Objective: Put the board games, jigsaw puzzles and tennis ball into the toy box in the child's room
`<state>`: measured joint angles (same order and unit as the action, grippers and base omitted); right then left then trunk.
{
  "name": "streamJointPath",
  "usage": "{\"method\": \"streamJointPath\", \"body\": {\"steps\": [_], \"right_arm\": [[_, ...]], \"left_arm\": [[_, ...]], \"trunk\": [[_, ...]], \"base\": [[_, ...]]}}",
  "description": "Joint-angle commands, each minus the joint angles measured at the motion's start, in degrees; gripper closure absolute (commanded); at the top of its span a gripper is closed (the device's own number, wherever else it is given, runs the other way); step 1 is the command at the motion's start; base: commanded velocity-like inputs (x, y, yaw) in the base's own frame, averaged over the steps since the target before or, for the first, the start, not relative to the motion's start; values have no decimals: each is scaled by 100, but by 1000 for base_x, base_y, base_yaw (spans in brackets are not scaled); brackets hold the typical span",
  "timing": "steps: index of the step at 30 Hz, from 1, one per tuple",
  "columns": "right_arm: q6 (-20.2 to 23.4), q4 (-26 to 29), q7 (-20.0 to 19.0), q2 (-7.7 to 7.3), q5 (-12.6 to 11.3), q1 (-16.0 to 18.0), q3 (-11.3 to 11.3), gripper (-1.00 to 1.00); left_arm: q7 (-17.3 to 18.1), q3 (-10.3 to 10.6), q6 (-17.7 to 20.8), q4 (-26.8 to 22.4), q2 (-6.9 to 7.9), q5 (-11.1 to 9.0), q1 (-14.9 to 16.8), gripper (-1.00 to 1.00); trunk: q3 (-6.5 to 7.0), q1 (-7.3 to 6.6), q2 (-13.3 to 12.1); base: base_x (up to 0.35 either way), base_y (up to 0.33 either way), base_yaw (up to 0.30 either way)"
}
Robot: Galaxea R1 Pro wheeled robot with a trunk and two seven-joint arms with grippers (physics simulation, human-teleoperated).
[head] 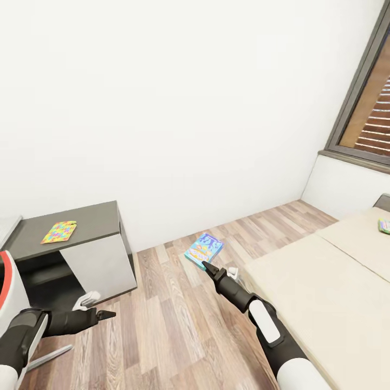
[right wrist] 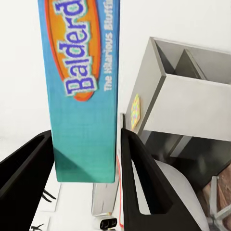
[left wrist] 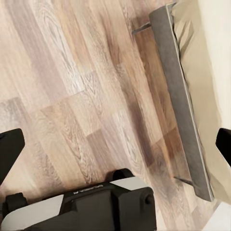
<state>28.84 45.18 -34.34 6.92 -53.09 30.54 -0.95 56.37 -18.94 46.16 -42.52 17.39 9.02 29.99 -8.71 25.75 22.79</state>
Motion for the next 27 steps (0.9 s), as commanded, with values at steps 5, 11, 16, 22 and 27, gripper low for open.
{"method": "streamJointPath", "body": {"steps": [5,11,16,22,27], "right_arm": [[43,0,-5,3,-43,5,-10,100],[43,0,-2,3,-43,5,-10,100],[43,0,-5,3,-43,4,-10,100],[43,0,-9,3,-43,5,-10,100],[43,0,-4,3,-39,5,-10,100]], "left_arm": [[52,81,-120,-2,-59,67,7,-100],[55,99,-141,0,-74,67,7,-100],[59,101,-143,1,-77,65,7,-100],[81,105,-130,-1,-91,64,7,-100],[74,109,-127,3,-100,64,7,-100]], "trunk": [[-12,4,12],[-12,4,12],[-12,4,12],[-12,4,12],[-12,4,12]], "base": [[134,-148,2],[139,-137,0],[20,-21,0],[2,-2,0],[0,0,0]]}}
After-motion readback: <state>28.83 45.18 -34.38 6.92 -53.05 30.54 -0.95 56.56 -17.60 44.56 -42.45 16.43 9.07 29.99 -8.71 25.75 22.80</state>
